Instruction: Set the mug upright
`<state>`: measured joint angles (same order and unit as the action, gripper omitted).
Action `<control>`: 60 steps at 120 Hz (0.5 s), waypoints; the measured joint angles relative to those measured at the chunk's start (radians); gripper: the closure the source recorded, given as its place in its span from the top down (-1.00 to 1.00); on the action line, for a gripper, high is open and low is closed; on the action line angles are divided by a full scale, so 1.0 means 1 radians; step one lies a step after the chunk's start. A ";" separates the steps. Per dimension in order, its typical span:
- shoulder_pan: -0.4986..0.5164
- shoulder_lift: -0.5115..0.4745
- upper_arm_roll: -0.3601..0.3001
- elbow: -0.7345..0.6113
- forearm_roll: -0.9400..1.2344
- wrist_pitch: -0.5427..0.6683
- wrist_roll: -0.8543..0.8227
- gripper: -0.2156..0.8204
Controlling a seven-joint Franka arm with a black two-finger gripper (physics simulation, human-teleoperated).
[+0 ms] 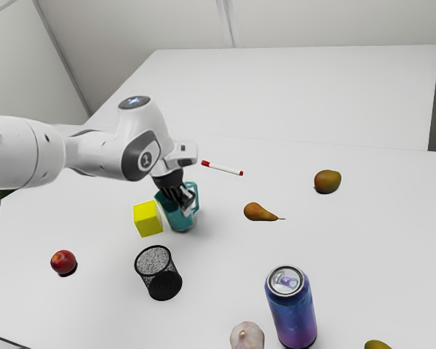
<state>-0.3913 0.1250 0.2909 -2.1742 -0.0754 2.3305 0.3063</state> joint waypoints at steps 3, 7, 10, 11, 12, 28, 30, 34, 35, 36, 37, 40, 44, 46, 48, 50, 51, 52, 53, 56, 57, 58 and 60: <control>0.000 -0.001 0.000 -0.005 0.005 0.002 -0.004 -0.91; 0.001 -0.002 0.000 -0.011 0.013 0.006 -0.010 -0.91; 0.001 -0.002 -0.001 -0.014 0.018 0.008 -0.014 -0.91; 0.001 -0.002 -0.001 -0.015 0.020 0.009 -0.015 -0.91; 0.001 -0.002 -0.001 -0.016 0.022 0.010 -0.016 -0.91; 0.001 -0.001 -0.002 -0.019 0.037 0.018 -0.035 -0.90; 0.001 -0.001 -0.002 -0.019 0.038 0.019 -0.037 -0.88; 0.001 -0.001 -0.002 -0.020 0.036 0.021 -0.038 -0.80; 0.001 -0.001 -0.002 -0.020 0.035 0.021 -0.039 -0.78; 0.001 -0.001 -0.002 -0.020 0.035 0.021 -0.039 -0.76; 0.001 -0.001 -0.002 -0.020 0.034 0.021 -0.039 -0.74; 0.001 -0.001 -0.002 -0.020 0.033 0.022 -0.040 -0.68; 0.001 -0.001 -0.002 -0.019 0.031 0.023 -0.041 -0.58; 0.001 -0.001 -0.002 -0.019 0.031 0.023 -0.042 -0.54; 0.000 -0.002 -0.003 -0.019 0.030 0.023 -0.042 -0.48; -0.001 -0.002 -0.003 -0.019 0.030 0.024 -0.042 -0.44; -0.001 -0.002 -0.003 -0.018 0.029 0.024 -0.043 -0.41; -0.002 -0.002 -0.003 -0.018 0.029 0.024 -0.043 -0.39; -0.002 -0.002 -0.003 -0.018 0.029 0.024 -0.043 -0.37; -0.003 -0.003 -0.003 -0.018 0.028 0.024 -0.044 -0.30; -0.003 -0.003 -0.003 -0.018 0.028 0.025 -0.044 -0.28; -0.003 -0.003 -0.003 -0.018 0.028 0.025 -0.044 -0.26; -0.003 -0.003 -0.003 -0.018 0.028 0.025 -0.044 -0.22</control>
<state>-0.3948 0.1215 0.2884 -2.1925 -0.0474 2.3554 0.2619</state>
